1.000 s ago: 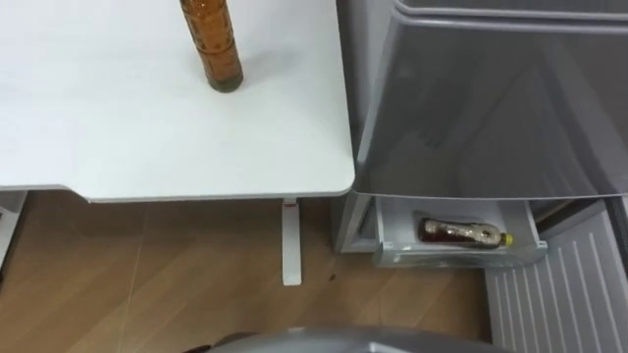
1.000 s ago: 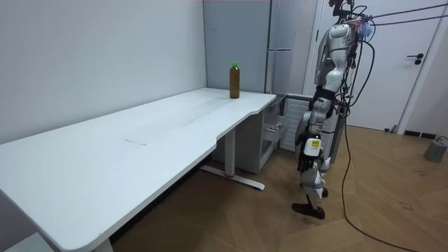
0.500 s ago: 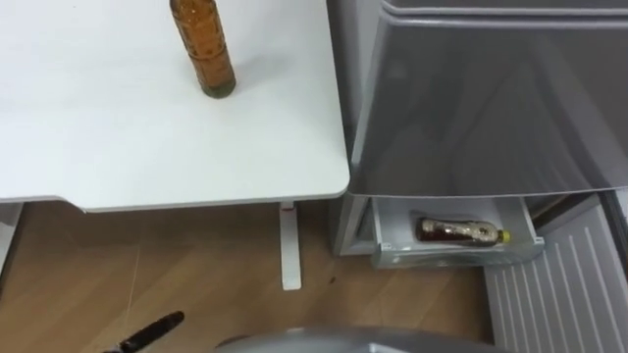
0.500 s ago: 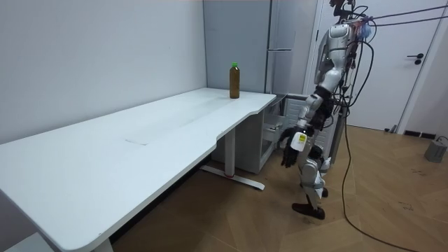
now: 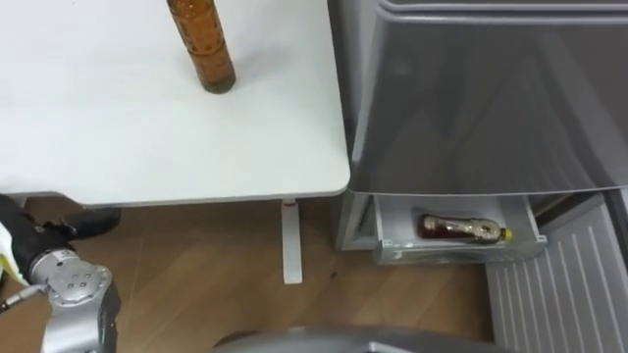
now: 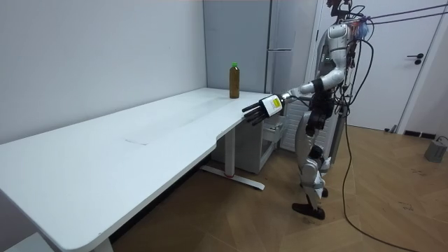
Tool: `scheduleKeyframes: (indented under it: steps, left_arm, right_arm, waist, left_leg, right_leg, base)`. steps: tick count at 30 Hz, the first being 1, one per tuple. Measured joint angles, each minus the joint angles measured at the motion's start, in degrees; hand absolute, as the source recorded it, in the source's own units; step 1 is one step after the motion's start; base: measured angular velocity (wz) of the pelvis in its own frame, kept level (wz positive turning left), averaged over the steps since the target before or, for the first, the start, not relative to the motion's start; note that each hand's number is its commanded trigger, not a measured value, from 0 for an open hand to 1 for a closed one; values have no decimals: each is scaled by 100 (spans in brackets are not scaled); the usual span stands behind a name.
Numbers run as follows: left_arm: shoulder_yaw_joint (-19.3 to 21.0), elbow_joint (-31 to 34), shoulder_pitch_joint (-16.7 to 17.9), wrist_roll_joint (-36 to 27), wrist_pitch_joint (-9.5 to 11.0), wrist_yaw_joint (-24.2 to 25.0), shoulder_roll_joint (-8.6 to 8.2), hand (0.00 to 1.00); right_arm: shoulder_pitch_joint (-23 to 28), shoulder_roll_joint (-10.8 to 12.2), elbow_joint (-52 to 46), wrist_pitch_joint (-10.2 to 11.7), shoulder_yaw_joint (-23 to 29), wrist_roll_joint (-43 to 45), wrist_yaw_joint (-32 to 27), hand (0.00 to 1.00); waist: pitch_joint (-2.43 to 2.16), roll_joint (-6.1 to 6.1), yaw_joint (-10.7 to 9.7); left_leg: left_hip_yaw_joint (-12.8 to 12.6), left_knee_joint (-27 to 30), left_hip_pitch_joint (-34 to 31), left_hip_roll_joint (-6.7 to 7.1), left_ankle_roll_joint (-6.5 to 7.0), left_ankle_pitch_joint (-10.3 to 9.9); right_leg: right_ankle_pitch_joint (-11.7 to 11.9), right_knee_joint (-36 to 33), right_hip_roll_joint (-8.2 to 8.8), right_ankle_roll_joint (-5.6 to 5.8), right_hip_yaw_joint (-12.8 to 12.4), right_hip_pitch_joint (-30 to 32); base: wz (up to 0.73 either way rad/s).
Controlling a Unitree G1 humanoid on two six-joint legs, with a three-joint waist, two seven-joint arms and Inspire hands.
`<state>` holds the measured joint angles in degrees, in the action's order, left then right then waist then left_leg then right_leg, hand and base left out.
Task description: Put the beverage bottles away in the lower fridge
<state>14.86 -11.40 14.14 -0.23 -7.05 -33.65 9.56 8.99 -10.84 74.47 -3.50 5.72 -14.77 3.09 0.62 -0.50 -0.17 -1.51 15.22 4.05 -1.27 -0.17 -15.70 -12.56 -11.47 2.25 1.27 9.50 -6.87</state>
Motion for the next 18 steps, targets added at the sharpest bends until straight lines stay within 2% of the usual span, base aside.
scheduleKeyframes:
  steps: [2,4,8,10,11,12,18]
  left_arm:
    - [-68,64,0,169,0,-3,36,0]
    - [-138,153,0,245,-75,-2,82,0]
    - [-361,209,0,327,-141,63,368,0]
    - [-412,266,0,328,-141,62,404,0]
    - [-453,333,0,328,-141,55,409,0]
    - [-466,366,0,328,-141,55,409,0]
    - [-644,501,0,359,-141,55,499,0]
  right_arm:
    - [-112,-6,113,145,-2,110,22,0]
    - [-119,-7,109,181,-6,179,96,0]
    - [-116,-4,100,226,-10,225,145,0]
    - [-147,1,103,231,-11,218,141,0]
    - [-210,8,121,252,-23,174,130,0]
    - [-222,9,138,270,-55,169,126,0]
    - [-311,33,255,409,-230,161,120,0]
  waist:
    - [0,0,-107]
    - [8,2,-110]
    - [25,-2,-120]
    - [40,-7,-138]
    - [77,-9,-142]
    - [88,-7,-143]
    - [105,12,-146]
  left_leg:
    - [76,76,-139,5,0,1]
    - [87,117,-181,-3,0,1]
    - [137,202,-293,-3,-1,0]
    - [181,228,-356,0,0,0]
    - [195,238,-398,1,0,0]
    - [204,238,-429,0,0,1]
    - [256,245,-571,14,14,36]
  right_leg:
    - [61,94,-15,-8,0,19]
    - [85,131,-27,-14,-2,24]
    - [118,183,-35,-16,-6,58]
    - [135,191,-37,-12,2,92]
    - [158,208,-43,-12,9,112]
    - [176,228,-48,-11,13,121]
    - [246,293,-58,-13,32,187]
  base:
    - [22]
    - [8]
    - [4]
    - [6]
    - [7]
    - [8]
    - [6]
